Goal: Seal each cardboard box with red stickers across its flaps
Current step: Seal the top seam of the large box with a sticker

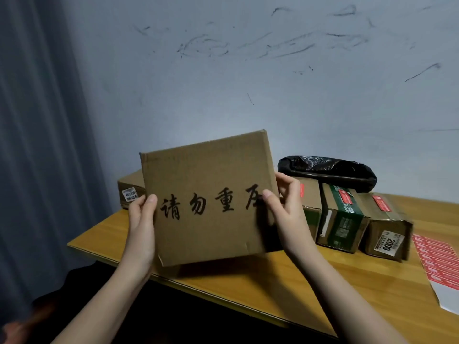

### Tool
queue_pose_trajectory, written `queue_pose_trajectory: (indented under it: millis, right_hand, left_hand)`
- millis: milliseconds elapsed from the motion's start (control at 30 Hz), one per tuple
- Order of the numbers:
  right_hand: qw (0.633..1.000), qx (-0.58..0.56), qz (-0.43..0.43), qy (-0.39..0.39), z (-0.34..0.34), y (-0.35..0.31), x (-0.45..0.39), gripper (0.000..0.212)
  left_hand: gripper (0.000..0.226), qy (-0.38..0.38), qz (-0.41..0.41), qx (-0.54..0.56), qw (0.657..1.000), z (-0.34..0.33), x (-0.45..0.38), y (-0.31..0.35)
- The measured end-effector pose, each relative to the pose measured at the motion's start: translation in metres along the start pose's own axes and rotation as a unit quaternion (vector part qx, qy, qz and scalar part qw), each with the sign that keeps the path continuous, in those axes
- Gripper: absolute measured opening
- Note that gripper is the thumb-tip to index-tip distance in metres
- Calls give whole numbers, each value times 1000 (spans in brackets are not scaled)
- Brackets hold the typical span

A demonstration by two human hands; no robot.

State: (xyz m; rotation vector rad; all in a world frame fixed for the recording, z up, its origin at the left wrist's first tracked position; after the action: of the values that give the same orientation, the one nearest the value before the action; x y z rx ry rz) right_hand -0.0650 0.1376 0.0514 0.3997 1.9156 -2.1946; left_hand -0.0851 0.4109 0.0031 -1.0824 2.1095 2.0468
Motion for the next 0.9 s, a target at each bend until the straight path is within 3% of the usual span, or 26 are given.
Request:
queue_pose_trajectory:
  millis: [200, 333, 400, 567, 733, 900]
  right_hand:
    - [999, 3, -12, -34, -1, -11, -17, 52]
    - [995, -46, -52, -74, -2, -5, -26, 81]
    - [992, -68, -71, -83, 0, -2, -28, 84]
    - [993, -59, -65, -74, 12, -8, -27, 36]
    - [992, -65, -79, -73, 15, -5, -29, 38]
    - [991, -68, -77, -80, 11, -8, -32, 36]
  left_hand:
    - [52, -50, -2, 70, 996, -2, -15, 7]
    - [50, -81, -20, 73, 994, -11, -14, 18]
    - [50, -76, -31, 73, 994, -12, -13, 23]
    - [47, -101, -53, 88, 990, -21, -7, 31]
    - [42, -89, -54, 113, 988, -22, -7, 28]
    - [58, -101, -35, 125, 986, -22, -7, 22]
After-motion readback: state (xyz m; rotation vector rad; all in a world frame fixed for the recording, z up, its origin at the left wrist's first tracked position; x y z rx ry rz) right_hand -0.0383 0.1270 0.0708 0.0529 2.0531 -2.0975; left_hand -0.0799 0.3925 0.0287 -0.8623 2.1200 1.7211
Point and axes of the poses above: each hand's wrist, its own x-axis away from the middle knuckle, its own z-axis out of the back of the hand, y = z × x, the point moved 9 cm from there along -x, towards the middle knuckle, and after that the axes turned 14 degrees about -z, right-handed, at the moved point
